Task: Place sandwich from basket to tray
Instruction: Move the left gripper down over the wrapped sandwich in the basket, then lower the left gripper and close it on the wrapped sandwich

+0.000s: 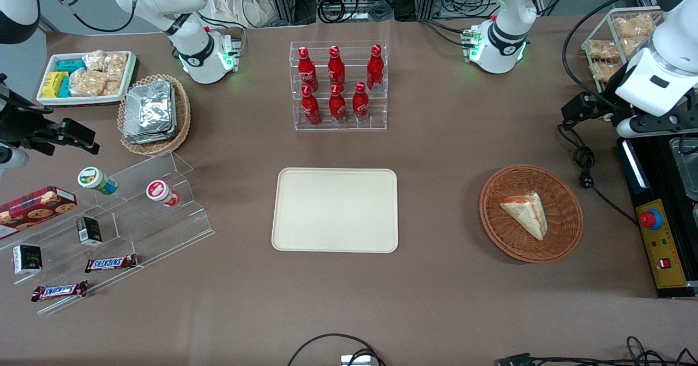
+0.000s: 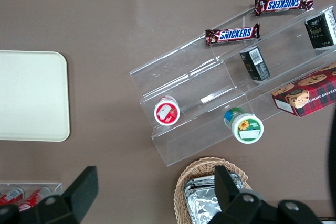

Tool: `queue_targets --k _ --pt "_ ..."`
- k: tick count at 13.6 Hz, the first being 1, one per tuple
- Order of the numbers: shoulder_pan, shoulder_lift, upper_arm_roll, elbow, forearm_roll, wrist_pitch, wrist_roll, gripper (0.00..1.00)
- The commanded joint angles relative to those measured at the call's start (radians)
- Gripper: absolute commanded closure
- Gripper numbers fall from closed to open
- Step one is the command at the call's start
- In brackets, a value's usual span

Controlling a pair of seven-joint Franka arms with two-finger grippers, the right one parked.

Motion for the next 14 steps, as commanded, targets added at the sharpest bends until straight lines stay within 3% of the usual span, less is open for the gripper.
queue_targets --k 1,7,10,14 --pt "0.018 -0.016 -0.016 -0.005 0.014 0.007 -0.003 0.0" --pt "0.018 0.053 -0.008 -0.031 0.016 0.062 -0.035 0.01" --pt "0.018 0.183 0.006 -0.034 0.019 0.146 -0.325 0.01" --pt "0.009 0.279 0.052 -0.133 0.021 0.338 -0.418 0.01"
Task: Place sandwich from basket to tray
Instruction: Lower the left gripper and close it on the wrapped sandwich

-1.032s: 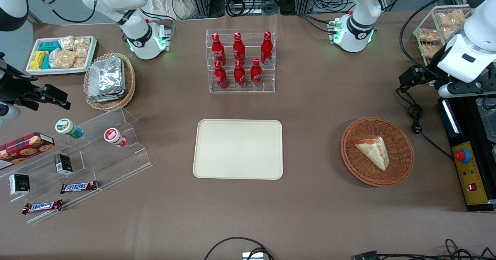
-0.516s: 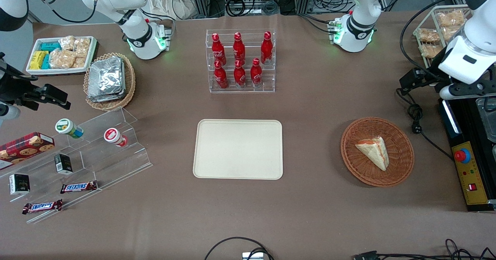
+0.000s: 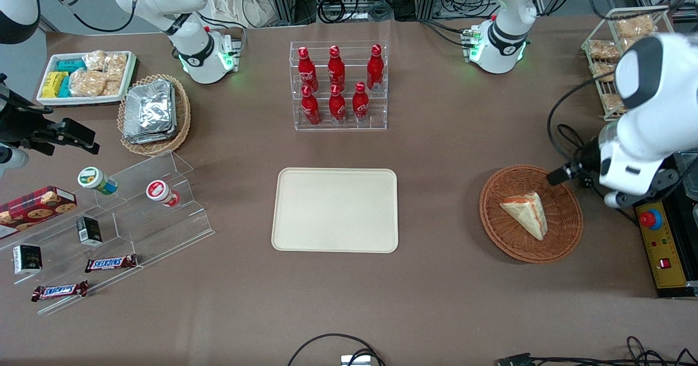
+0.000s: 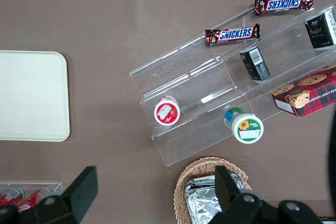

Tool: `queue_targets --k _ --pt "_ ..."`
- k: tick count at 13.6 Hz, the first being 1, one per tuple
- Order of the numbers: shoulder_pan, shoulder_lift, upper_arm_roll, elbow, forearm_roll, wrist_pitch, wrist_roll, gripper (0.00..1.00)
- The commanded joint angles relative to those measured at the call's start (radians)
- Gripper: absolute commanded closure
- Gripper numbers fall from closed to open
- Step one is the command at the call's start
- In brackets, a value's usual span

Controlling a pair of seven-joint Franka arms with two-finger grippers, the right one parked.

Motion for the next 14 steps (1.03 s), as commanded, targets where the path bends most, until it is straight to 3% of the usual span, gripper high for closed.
queue_targets --k 1,4,10,14 --pt "-0.004 0.013 0.02 -0.137 0.017 0.185 -0.054 0.02" --pt "-0.01 0.05 0.02 -0.262 0.017 0.384 -0.125 0.04" --pt "-0.024 0.13 0.023 -0.3 0.016 0.502 -0.143 0.03" --pt "-0.05 0.174 0.081 -0.306 0.016 0.562 -0.145 0.04"
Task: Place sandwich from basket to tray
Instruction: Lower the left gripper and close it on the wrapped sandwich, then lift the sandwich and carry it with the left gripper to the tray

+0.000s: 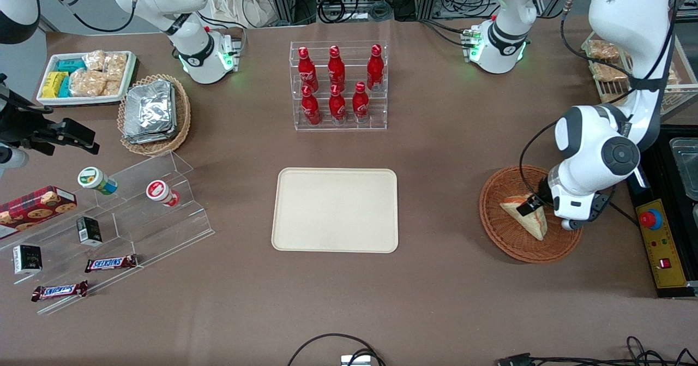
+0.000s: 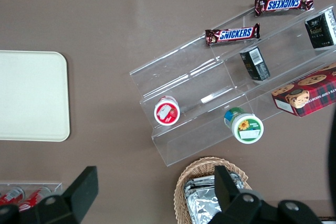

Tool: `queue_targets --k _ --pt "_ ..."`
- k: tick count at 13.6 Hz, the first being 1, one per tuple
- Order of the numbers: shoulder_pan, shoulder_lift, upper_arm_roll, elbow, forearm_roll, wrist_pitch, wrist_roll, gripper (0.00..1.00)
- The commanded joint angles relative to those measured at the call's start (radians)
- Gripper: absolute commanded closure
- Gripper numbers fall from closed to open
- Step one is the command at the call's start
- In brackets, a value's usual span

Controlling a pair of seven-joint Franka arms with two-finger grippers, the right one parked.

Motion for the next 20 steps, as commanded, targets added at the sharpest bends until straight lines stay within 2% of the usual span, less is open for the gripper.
queue_targets --k 1,2,4,5,8,10,13,16,20 --pt "-0.026 0.025 0.03 -0.009 0.014 0.051 -0.027 0.12" --pt "-0.026 0.029 0.03 -0.006 0.012 0.051 -0.031 0.3" --pt "-0.03 0.033 0.03 0.003 0.011 0.043 -0.06 0.77" --pt "-0.039 0.033 0.03 0.008 0.011 0.043 -0.07 0.98" --pt "-0.044 0.019 0.03 0.028 0.015 0.028 -0.065 1.0" --pt "-0.046 0.001 0.03 0.087 0.017 -0.086 -0.059 1.0" --pt "-0.064 -0.033 0.03 0.259 0.015 -0.347 0.048 1.0" --pt "-0.11 -0.033 0.03 0.471 0.006 -0.58 0.284 1.0" --pt "-0.237 -0.001 0.029 0.748 -0.006 -0.833 0.32 1.0"
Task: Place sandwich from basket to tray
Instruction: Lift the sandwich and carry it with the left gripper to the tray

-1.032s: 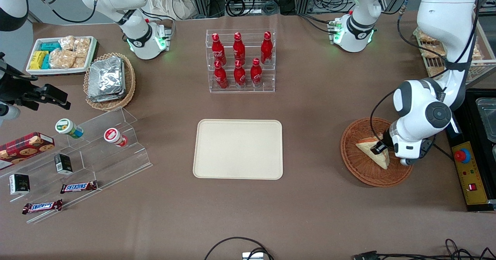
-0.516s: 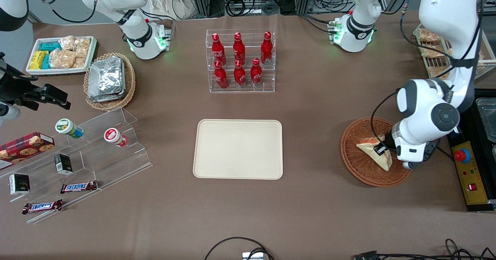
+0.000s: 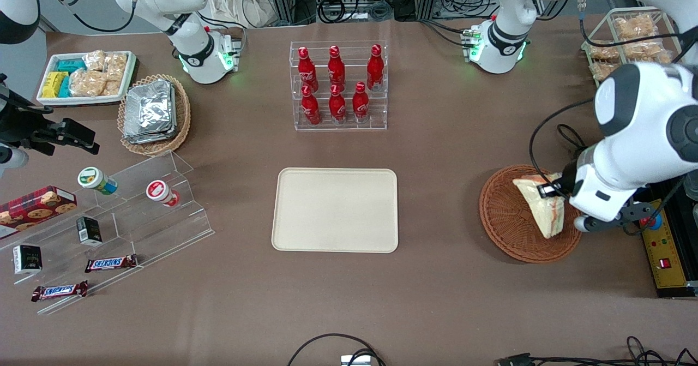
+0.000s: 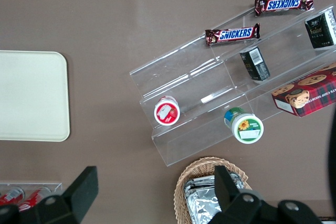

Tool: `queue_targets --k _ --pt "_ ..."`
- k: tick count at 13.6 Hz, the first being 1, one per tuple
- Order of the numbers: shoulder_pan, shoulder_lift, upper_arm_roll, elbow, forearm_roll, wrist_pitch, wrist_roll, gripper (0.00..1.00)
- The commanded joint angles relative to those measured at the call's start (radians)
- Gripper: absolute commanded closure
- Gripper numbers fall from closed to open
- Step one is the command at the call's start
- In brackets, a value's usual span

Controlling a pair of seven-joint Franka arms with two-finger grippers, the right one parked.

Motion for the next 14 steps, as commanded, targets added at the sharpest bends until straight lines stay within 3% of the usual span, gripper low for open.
queue_targets --k 1,9,14 --pt "-0.112 0.066 0.01 0.217 -0.005 -0.169 0.017 1.0" --pt "-0.4 0.425 0.014 0.561 0.003 -0.192 -0.18 1.0" --pt "-0.505 0.6 0.028 0.557 0.018 0.067 -0.201 1.0"
